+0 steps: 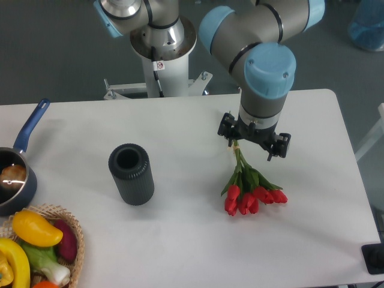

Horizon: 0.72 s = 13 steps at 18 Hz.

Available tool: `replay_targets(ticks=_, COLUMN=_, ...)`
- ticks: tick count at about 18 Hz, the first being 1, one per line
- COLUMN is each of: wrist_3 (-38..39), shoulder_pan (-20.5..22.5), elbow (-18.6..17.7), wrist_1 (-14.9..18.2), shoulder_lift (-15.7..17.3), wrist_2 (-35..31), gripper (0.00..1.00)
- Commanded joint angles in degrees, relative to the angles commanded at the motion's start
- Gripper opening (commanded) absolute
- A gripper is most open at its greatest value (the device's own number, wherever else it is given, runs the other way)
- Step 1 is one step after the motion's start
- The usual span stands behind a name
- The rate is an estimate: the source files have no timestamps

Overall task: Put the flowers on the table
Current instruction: 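Open the gripper and lift it away from the tulip stems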

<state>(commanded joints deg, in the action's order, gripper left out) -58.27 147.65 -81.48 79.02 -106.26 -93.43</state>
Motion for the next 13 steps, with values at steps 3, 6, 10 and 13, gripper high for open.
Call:
replay_targets(ticks=3, wrist_3=-0.09, shoulder_pan=0.97, elbow=-0.09, wrist_1=-3.96, shoulder_lift=0.70, wrist_2=0.35, gripper=1.00)
replay_targets(ticks=6, wrist_3=-0.27, shoulder_pan=1.85, elbow=0.26, wrist_1=-5.19, shoulder_lift=0.88, wrist_2=0.53, gripper=1.00)
replay_targets(ticks=10, wrist_3=-3.16, shoulder_pan=3.25, elbow=0.44, wrist_1=-5.20, shoulder_lift=0.88, wrist_2=0.61, gripper=1.00)
replay_targets(ticks=13, wrist_3=-7.20, shoulder_pan=4.75, elbow=0.35, wrist_1=-4.67, shoulder_lift=1.49, wrist_2=0.62, gripper=1.00)
